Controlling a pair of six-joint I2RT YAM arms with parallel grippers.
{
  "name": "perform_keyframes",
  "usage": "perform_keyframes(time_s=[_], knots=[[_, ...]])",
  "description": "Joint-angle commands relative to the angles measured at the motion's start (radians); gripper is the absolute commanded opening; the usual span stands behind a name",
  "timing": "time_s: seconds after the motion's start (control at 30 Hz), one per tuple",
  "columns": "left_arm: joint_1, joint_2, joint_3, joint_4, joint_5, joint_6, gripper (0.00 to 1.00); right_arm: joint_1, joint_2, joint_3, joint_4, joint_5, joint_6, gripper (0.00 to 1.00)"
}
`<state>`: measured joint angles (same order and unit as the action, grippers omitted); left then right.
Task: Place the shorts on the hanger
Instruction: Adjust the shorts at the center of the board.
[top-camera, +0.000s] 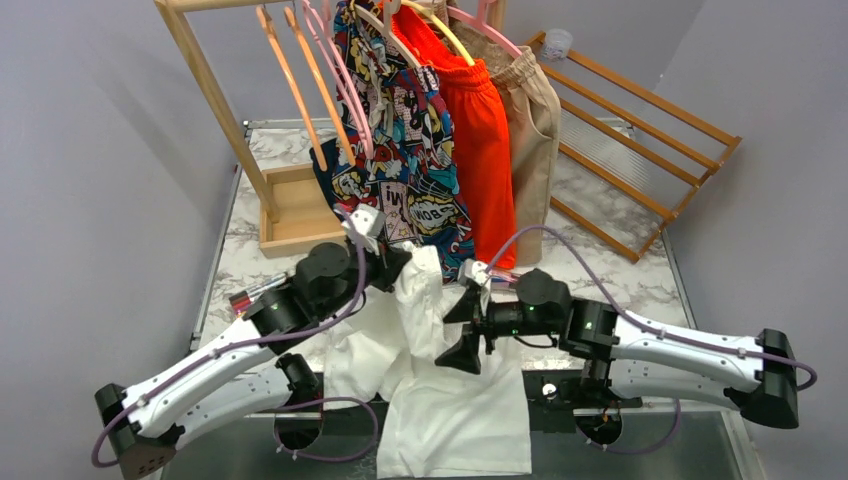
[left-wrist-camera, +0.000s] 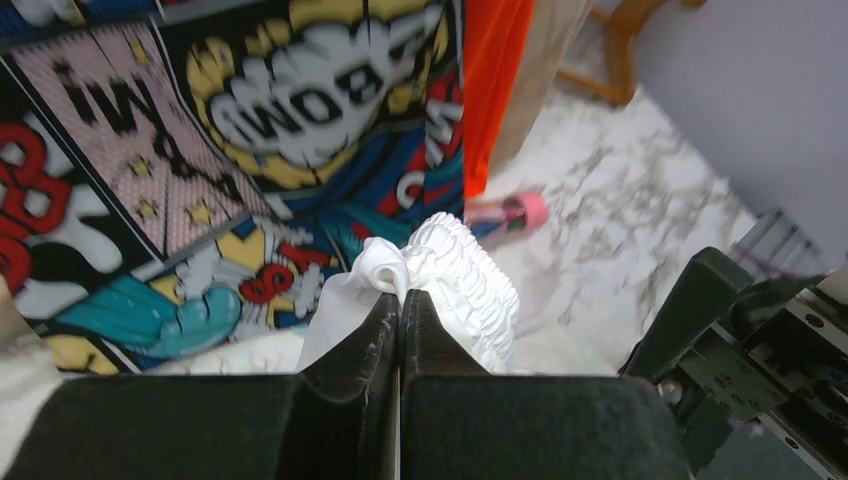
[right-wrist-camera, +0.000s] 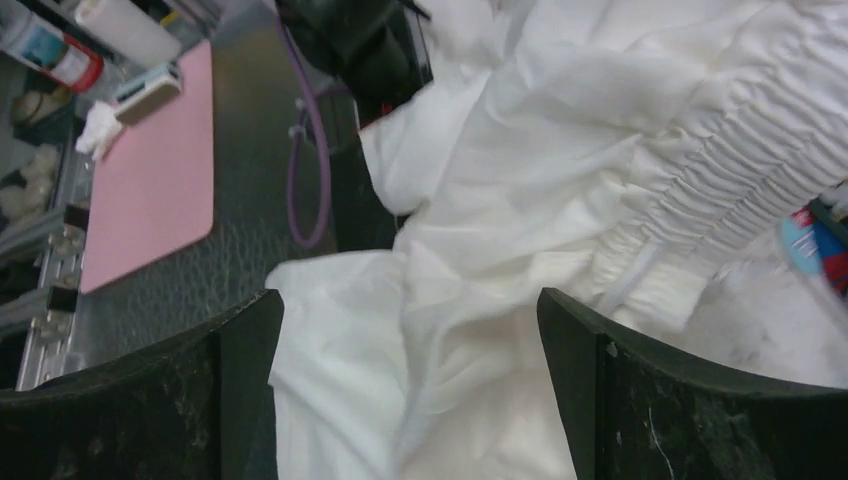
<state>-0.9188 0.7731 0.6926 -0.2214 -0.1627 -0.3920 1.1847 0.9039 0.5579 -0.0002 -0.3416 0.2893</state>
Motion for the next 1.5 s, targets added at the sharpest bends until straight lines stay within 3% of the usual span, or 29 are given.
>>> perform_keyframes(time_s=[0.0, 0.17, 0.4, 0.63, 0.8, 1.13, 1.47], knots=[[-0.003, -0.102, 0.104, 0.035, -0.098, 0.109, 0.00, 0.006, -0.077, 0.159, -0.139, 0.146, -0.074, 1.00], [-0.003, -0.181, 0.158, 0.084, -0.035, 0.187, 0.00, 0.006, -0.151, 0.241, -0.118, 0.309, -0.083, 1.00], [-0.004, -0.308, 0.042, 0.153, 0.081, 0.163, 0.00, 0.006, -0.076, 0.243, -0.003, 0.488, 0.003, 0.89], [-0.003, -0.476, -0.132, 0.158, 0.143, 0.043, 0.00, 0.006, -0.035, 0.090, 0.199, 0.431, 0.002, 0.82], [-0.003, -0.578, -0.165, 0.141, 0.139, 0.025, 0.00, 0.006, -0.048, 0.010, 0.342, 0.351, -0.009, 0.78], [-0.003, -0.603, -0.175, 0.136, 0.212, 0.014, 0.00, 0.006, 0.046, 0.021, 0.557, 0.224, 0.023, 0.78], [-0.004, -0.611, -0.167, 0.136, 0.242, -0.001, 0.00, 0.006, 0.146, 0.065, 0.598, 0.221, 0.019, 0.73]])
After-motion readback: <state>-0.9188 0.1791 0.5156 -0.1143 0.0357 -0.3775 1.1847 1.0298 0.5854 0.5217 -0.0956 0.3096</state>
